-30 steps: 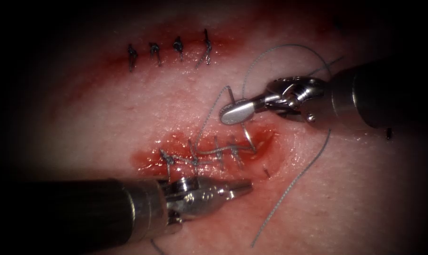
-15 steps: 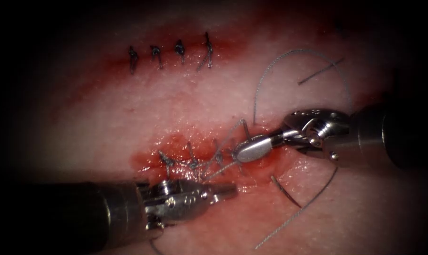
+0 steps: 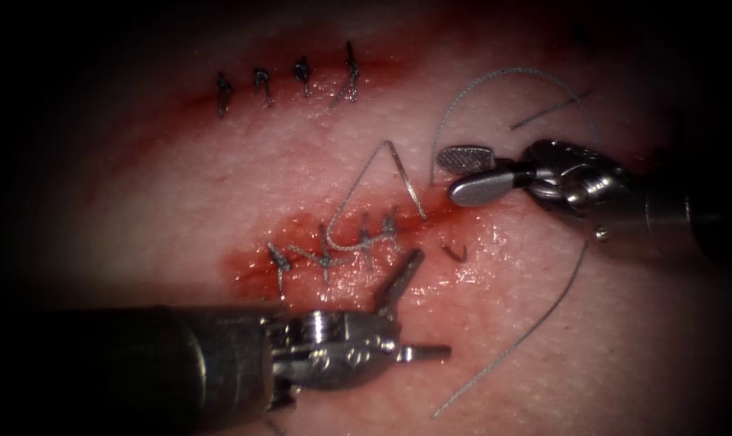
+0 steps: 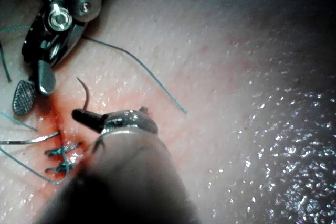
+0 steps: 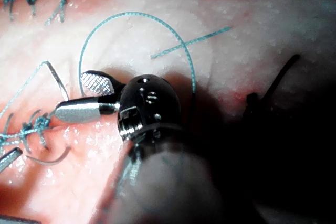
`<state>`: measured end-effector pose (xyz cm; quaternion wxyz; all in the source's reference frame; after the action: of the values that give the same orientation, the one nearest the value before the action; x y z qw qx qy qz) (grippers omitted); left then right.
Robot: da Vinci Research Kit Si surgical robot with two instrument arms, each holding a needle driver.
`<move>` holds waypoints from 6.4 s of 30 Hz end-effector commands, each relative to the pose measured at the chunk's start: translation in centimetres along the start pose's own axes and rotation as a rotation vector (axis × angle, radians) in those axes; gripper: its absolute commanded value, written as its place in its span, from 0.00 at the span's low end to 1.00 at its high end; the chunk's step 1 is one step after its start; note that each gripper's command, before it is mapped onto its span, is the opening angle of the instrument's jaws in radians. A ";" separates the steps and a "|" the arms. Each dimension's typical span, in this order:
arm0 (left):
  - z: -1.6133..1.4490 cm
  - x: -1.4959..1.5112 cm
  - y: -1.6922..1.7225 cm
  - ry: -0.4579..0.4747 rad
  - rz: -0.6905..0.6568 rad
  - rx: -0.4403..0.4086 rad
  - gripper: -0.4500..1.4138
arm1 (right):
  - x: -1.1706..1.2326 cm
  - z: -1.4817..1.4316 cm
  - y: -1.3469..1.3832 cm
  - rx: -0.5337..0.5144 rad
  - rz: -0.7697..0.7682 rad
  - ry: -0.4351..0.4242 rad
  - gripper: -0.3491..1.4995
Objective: Wound Closure
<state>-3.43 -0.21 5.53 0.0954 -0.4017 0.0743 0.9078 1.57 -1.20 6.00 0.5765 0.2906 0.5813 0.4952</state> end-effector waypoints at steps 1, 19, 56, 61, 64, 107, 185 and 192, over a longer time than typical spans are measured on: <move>0.09 -0.01 0.06 -0.002 0.002 0.007 0.85 | -0.03 -0.03 0.07 -0.007 -0.012 0.000 0.82; 0.59 -0.22 -0.15 0.123 -0.048 0.058 0.21 | -0.10 0.01 0.02 0.007 -0.033 -0.008 0.76; -0.68 0.57 -0.27 0.494 -1.179 -0.834 0.00 | -0.31 0.07 -0.14 0.218 -0.493 -0.204 0.56; -1.10 0.71 -0.28 0.551 -1.002 -0.700 0.00 | -0.38 0.21 -0.39 0.323 -0.633 -0.211 0.52; -1.26 0.77 -0.26 0.545 -0.976 -0.680 0.00 | -0.40 0.27 -0.49 0.345 -0.662 -0.208 0.46; -1.93 0.70 -0.38 0.316 -0.619 -0.149 0.00 | -0.79 0.20 -1.73 0.072 -0.657 -0.550 0.00; -1.79 0.33 -0.53 0.262 -0.491 -0.089 0.00 | -0.96 0.65 -2.49 -0.081 -0.788 -0.748 0.00; -1.79 0.34 -0.52 0.262 -0.485 -0.088 0.00 | -0.79 0.65 -2.25 -0.116 -0.795 -0.745 0.58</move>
<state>-2.20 0.00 4.01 0.2815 -0.5256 -0.0519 0.8011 2.80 -2.50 4.28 0.9027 0.1684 0.3734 0.1318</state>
